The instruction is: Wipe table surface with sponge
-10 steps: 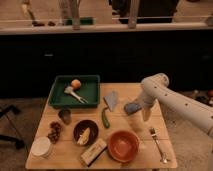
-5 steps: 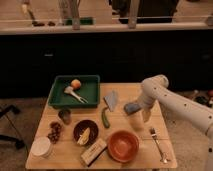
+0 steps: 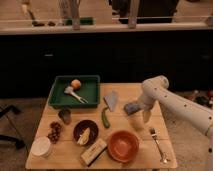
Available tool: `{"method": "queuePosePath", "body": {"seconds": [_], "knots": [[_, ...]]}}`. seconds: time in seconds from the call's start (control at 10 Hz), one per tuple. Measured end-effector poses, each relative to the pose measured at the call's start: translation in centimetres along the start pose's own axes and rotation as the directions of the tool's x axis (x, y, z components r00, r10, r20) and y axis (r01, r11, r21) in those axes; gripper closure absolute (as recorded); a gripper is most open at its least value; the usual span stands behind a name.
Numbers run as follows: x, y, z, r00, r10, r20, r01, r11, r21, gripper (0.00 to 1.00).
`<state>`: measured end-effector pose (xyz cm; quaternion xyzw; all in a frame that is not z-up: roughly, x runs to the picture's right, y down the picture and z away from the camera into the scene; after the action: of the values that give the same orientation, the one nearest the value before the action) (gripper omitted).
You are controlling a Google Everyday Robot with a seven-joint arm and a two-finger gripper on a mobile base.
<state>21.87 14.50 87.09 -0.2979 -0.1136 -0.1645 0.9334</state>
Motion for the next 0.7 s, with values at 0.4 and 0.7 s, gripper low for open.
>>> {"method": "queuePosePath", "body": {"seconds": [0.4, 0.7], "knots": [[-0.1, -1.0, 0.6, 0.999, -0.042, 0.015, 0.042, 0.999, 0.021, 0.22], [0.1, -1.9, 0.8, 0.997, -0.071, 0.019, 0.070, 0.997, 0.025, 0.22]]}}
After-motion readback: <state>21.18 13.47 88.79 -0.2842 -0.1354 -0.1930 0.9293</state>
